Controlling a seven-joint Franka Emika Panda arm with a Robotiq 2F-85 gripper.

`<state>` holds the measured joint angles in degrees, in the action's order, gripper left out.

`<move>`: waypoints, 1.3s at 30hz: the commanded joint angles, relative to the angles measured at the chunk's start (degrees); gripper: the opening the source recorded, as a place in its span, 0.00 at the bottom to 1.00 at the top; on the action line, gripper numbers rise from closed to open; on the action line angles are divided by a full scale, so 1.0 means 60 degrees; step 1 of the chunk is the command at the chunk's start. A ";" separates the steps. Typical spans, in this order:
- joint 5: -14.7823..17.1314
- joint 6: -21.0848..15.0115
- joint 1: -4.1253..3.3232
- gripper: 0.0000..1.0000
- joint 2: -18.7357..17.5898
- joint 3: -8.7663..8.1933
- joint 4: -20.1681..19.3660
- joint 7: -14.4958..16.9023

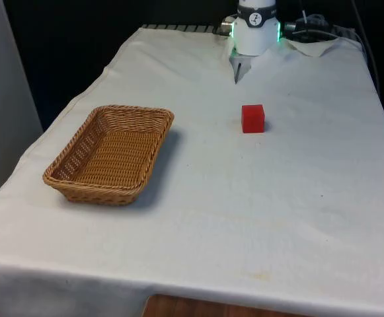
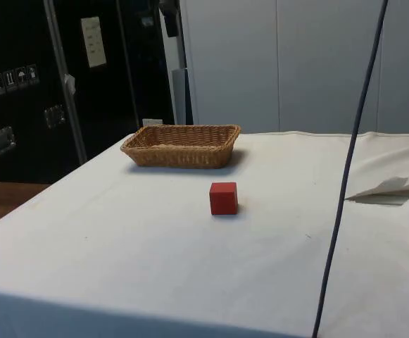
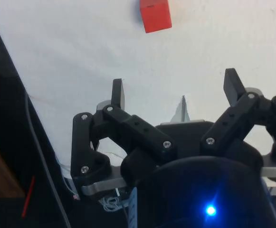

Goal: Pick up the cube and place it into the basket.

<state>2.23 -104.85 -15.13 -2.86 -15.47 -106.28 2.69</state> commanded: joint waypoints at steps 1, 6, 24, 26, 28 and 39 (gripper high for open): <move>0.0000 0.0000 0.0000 1.00 0.0010 0.0010 -0.0010 0.0000; -0.0095 -0.0095 -0.0019 1.00 0.0229 0.0048 -0.0229 -0.0086; -0.0363 -0.0477 -0.0019 1.00 0.0926 0.0306 -0.1003 -0.0172; -0.0411 -0.0544 -0.0019 1.00 0.1022 0.0363 -0.1127 -0.0162; -0.0439 -0.0573 -0.0019 1.00 0.1079 0.0401 -0.1203 -0.0143; -0.0506 -0.0659 -0.0010 1.00 0.1194 0.0554 -0.1337 0.0115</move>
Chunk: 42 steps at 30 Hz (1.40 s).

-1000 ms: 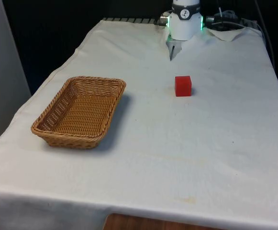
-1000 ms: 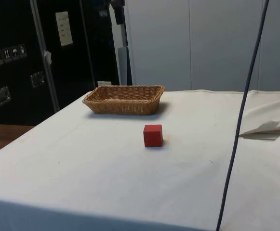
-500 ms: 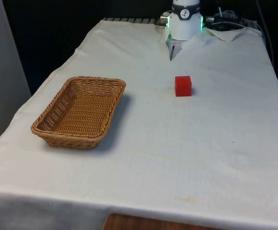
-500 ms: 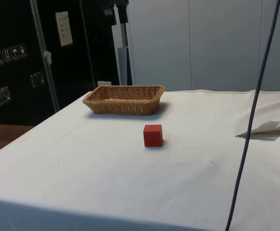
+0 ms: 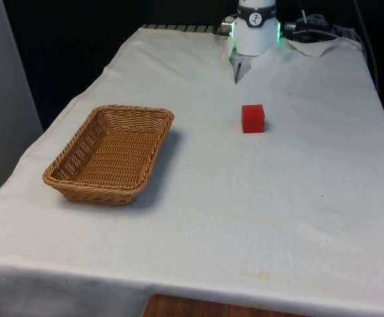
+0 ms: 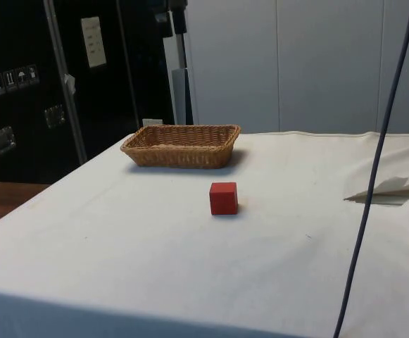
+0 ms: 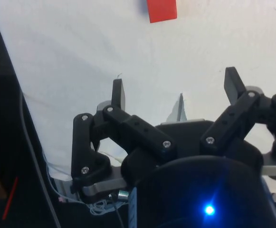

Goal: Pick up the cube and place it into the basket.

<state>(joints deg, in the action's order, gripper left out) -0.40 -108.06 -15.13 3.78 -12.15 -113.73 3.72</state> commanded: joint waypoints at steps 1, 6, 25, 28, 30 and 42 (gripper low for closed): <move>-0.0057 -0.0153 -0.0010 1.00 0.0076 0.0010 -0.0105 0.0038; -0.0038 -0.0306 0.0000 1.00 0.0038 0.0010 -0.0143 0.0411; -0.0057 -0.0611 0.0010 1.00 0.0277 0.0029 -0.0621 0.0917; -0.0067 -0.0649 0.0010 1.00 0.0363 0.0038 -0.0764 0.0907; -0.0076 -0.0659 0.0010 1.00 0.0392 0.0038 -0.0821 0.0898; -0.0306 -0.0821 0.0019 1.00 0.0668 0.0048 -0.1385 0.0716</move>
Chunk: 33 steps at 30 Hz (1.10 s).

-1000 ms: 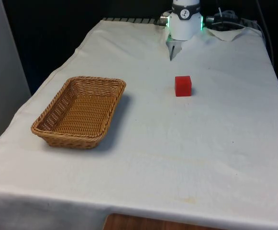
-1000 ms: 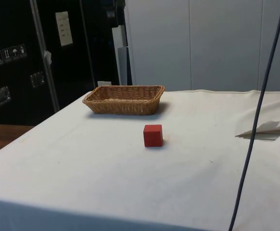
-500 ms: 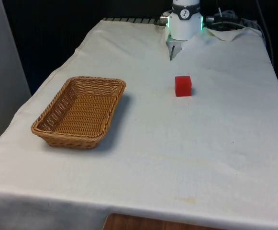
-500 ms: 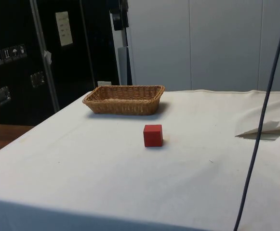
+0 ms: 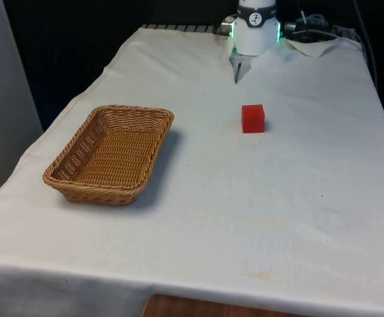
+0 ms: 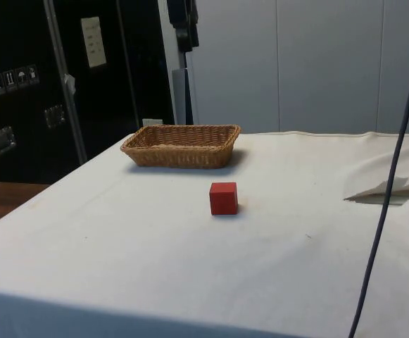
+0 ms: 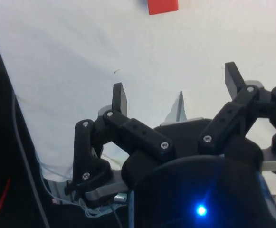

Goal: Pick up the cube and place it into the basket.

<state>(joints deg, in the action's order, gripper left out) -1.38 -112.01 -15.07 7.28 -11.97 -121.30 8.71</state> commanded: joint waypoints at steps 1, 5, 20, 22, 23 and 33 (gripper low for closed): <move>-0.0181 -0.0181 0.0019 1.00 0.0095 0.0019 -0.0172 -0.0143; -0.0353 -0.0267 0.0019 1.00 0.0124 0.0029 -0.0315 -0.0277; -0.0964 -0.0535 0.0010 1.00 0.0172 0.0067 -0.0745 -0.0793; -0.0936 -0.0535 0.0000 1.00 0.0191 0.0067 -0.0754 -0.0783; -0.0936 -0.0563 0.0000 1.00 0.0201 0.0076 -0.0783 -0.0802; -0.0859 -0.1280 0.0000 1.00 0.0563 0.0115 -0.1576 -0.0812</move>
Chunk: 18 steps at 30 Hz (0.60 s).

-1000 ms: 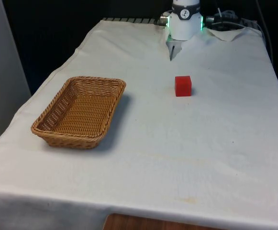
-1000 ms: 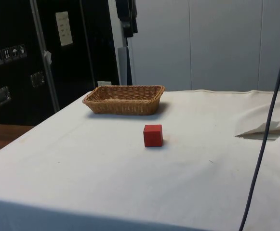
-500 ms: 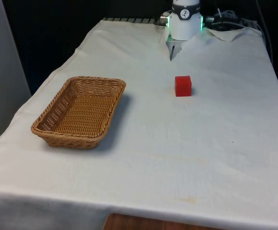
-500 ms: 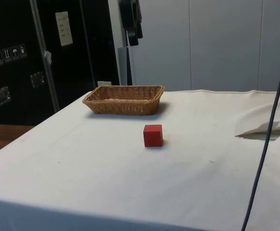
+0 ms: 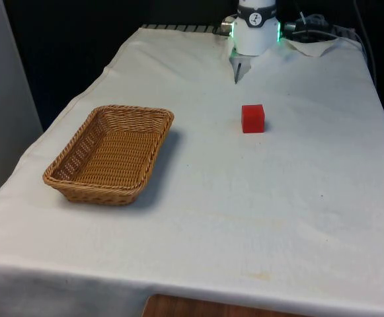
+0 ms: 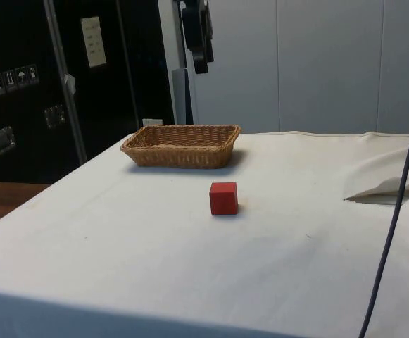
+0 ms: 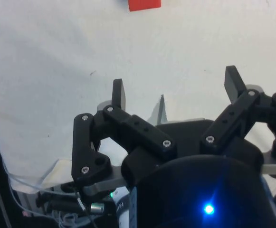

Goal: Pick up the cube and place it into the basket.

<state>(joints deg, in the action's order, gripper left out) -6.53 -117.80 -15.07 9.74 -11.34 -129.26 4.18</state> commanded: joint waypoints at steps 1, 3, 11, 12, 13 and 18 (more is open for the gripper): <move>0.0000 -0.0115 0.0000 1.00 0.0048 0.0000 -0.0105 0.0000; 0.0019 -0.0525 0.0010 1.00 0.0201 0.0000 -0.0420 -0.0038; 0.0076 -0.1098 0.0029 1.00 0.0201 0.0000 -0.0840 0.0000; 0.0105 -0.1337 0.0029 1.00 0.0258 -0.0010 -0.0984 0.0000; 0.0105 -0.1413 0.0029 1.00 0.0258 -0.0010 -0.1022 0.0000; 0.0095 -0.1576 0.0038 1.00 0.0267 0.0000 -0.1117 0.0000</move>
<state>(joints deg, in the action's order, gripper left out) -6.07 -127.02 -14.84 11.00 -11.34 -135.79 4.24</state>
